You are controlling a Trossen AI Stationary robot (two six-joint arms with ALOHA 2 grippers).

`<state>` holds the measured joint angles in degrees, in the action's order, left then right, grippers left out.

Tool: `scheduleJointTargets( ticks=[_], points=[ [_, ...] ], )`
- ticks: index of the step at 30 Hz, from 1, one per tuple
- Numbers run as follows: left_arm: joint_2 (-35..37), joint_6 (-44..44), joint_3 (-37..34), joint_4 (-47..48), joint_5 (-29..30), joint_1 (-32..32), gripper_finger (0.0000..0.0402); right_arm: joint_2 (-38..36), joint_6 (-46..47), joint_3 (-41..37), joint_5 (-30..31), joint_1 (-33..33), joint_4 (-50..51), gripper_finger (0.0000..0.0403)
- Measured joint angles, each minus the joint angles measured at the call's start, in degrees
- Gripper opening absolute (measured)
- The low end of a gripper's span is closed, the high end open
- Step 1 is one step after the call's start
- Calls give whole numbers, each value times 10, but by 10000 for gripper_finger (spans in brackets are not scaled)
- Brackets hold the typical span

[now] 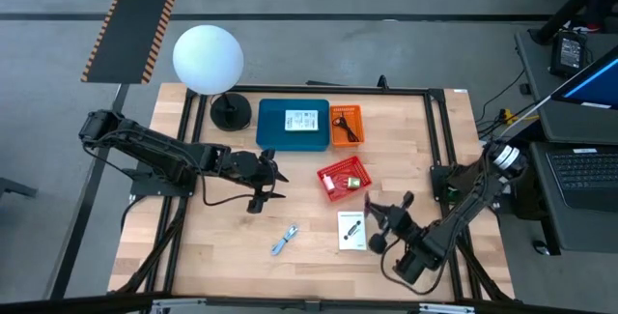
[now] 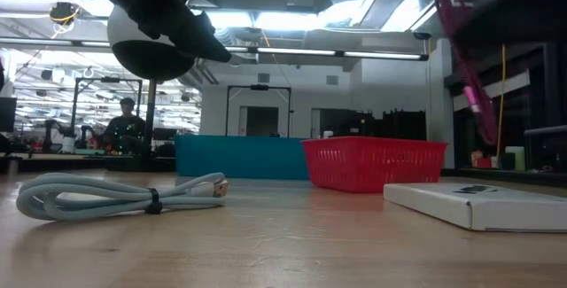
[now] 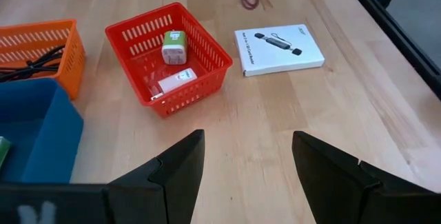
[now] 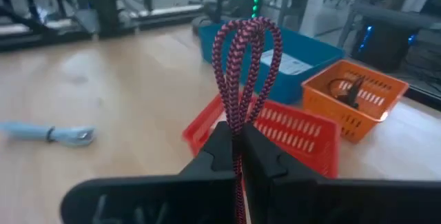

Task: Pick and place items into bin
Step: Put the pink charger cable into the orange bin

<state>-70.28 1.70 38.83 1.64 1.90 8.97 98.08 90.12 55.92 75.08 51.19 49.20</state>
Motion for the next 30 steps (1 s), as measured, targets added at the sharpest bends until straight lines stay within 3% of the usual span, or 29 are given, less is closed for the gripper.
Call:
scheduleJointTargets(
  ticks=[10,17,25,30],
  points=[
    [0,-20,0,-1,13,0,214,-91,4,-37,47,-58,32,0],
    [0,-20,0,-1,36,0,214,-151,-13,-37,46,-143,75,0],
    [0,-24,0,-2,72,0,214,-178,-140,-37,-3,-264,35,0],
    [0,-25,0,-1,76,-1,214,-204,-321,-37,-30,-302,-95,0]
  ],
)
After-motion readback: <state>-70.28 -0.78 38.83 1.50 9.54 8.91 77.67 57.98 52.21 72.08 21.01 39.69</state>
